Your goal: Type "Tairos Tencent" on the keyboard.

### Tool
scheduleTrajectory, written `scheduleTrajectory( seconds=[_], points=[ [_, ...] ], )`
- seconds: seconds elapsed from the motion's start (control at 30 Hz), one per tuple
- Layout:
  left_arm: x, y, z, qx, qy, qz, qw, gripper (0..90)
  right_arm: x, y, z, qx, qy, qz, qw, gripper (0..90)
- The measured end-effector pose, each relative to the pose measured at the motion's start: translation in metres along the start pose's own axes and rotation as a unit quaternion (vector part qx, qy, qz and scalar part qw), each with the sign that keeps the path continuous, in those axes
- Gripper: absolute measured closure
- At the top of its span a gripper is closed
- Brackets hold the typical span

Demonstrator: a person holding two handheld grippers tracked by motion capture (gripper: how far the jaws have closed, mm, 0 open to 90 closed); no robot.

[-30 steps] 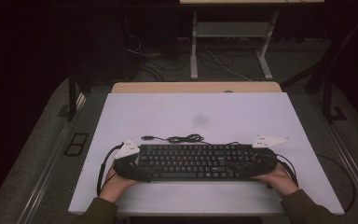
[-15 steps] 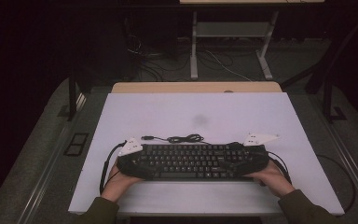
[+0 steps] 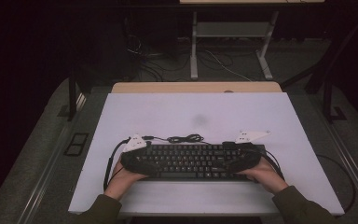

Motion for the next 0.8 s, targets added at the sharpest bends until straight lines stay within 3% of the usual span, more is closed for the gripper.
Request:
scheduleTrajectory(
  seconds=[0.5,0.53,0.8],
  points=[
    [0.014,-0.015,0.007,-0.006,-0.008,0.001,0.9999,2.9,0.004,-0.012,0.002,0.000,0.007,-0.016,0.9998,10.4],
    [0.014,-0.017,0.008,-0.005,-0.008,-0.002,1.0000,3.1,0.004,-0.012,0.002,0.001,0.009,-0.019,0.9998,15.2],
    [0.014,-0.021,0.012,-0.006,-0.013,-0.002,0.9999,7.3,0.003,-0.012,0.000,0.009,0.017,-0.024,0.9995,23.7]
  ],
)
Point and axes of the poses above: each handheld gripper's, and its own axes: y roughly backward along the jaws, x roughly out of its top, z roughly to its right, the point moved 4 cm from there along -y, roughly forward along the jaws, and after that the axes turned 15 degrees about x, right-handed, at the moved point
